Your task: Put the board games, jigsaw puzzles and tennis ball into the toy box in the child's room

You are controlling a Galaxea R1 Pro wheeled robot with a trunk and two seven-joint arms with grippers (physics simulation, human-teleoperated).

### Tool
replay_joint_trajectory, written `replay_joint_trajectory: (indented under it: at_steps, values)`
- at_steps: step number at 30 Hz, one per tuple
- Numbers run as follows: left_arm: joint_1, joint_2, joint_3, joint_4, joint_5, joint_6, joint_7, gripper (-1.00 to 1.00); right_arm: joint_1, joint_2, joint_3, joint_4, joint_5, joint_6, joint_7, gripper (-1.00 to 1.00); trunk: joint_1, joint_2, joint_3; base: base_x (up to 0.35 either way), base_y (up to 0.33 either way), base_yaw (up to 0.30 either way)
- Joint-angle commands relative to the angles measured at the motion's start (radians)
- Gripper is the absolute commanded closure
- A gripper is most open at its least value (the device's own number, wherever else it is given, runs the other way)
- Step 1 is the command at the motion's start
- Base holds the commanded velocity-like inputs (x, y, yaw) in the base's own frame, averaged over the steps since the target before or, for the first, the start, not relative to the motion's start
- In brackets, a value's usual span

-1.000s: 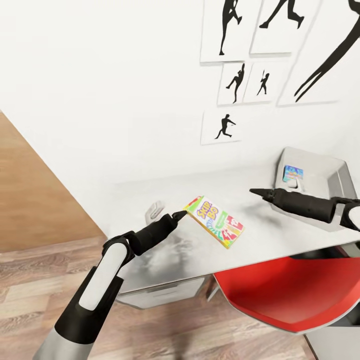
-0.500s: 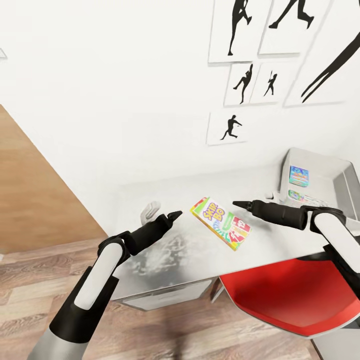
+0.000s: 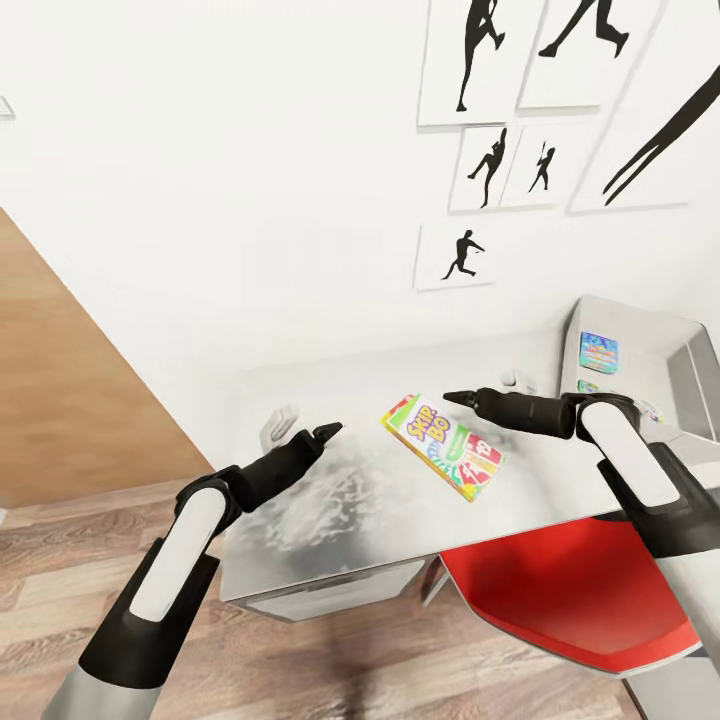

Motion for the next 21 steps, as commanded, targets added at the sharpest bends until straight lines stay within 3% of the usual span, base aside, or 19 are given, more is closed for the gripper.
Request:
replay_joint_trajectory:
  at_steps: [1,5,10,21]
  values:
    - [0.001,0.004,0.004,-0.002,0.011,-0.001,0.010,-1.00,-0.012,0.011,0.002,0.018,0.005,0.004,-0.012,-1.00,0.001,-0.002,-0.002,0.001,0.003,0.000]
    - [0.005,0.015,0.014,-0.002,0.011,-0.001,0.010,-1.00,-0.043,0.038,0.003,0.077,0.049,0.009,-0.016,-1.00,0.001,-0.002,-0.002,0.001,0.002,0.000]
    - [0.007,0.023,0.019,-0.002,0.011,-0.001,0.010,-1.00,-0.078,0.052,0.002,0.146,0.079,0.007,-0.018,-1.00,0.001,-0.002,-0.002,0.000,0.001,0.000]
    - [0.008,0.030,0.022,-0.002,0.011,-0.001,0.010,-1.00,-0.175,0.063,0.002,0.317,0.105,0.001,-0.013,-1.00,0.001,-0.002,-0.002,0.000,0.000,0.000]
